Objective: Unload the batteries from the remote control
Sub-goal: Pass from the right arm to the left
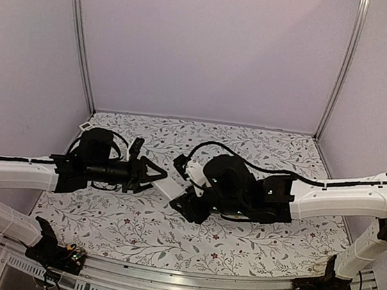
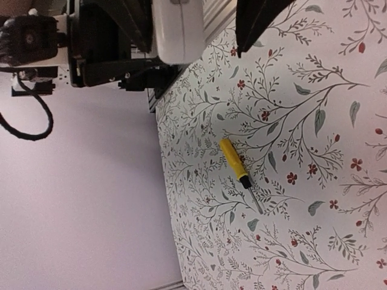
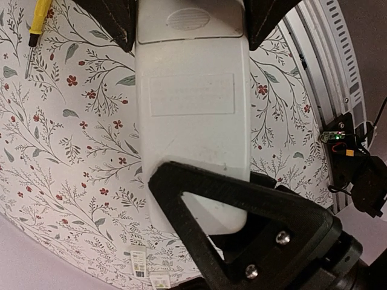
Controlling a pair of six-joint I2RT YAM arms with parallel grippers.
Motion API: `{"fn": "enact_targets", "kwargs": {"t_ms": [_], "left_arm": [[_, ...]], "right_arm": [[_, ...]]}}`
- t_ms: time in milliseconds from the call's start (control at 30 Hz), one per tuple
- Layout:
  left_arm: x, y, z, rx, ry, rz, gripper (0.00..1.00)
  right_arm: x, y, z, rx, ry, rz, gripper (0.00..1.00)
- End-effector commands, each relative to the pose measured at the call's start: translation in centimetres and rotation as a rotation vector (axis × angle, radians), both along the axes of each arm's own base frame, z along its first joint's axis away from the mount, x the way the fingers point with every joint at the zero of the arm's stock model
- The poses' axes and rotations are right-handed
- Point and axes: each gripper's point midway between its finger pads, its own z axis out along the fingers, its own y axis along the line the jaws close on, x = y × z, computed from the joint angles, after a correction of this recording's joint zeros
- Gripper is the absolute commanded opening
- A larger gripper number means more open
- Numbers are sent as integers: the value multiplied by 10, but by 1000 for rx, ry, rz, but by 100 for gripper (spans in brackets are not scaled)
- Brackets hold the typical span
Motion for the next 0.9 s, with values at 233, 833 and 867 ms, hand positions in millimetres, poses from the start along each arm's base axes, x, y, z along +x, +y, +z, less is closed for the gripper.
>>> {"fn": "enact_targets", "kwargs": {"t_ms": [233,833,867], "left_arm": [[-13,9,8,-63,-12,18,6],[-1,31,48,-188,-211,153,0],[-1,32,48,-189,-213,155,0]], "right_arm": [[6,5,-2,-2,-20,-67,56],[22,-31,21,550,518,-424,99],[21,-29,23,568,546,-410,99]]}}
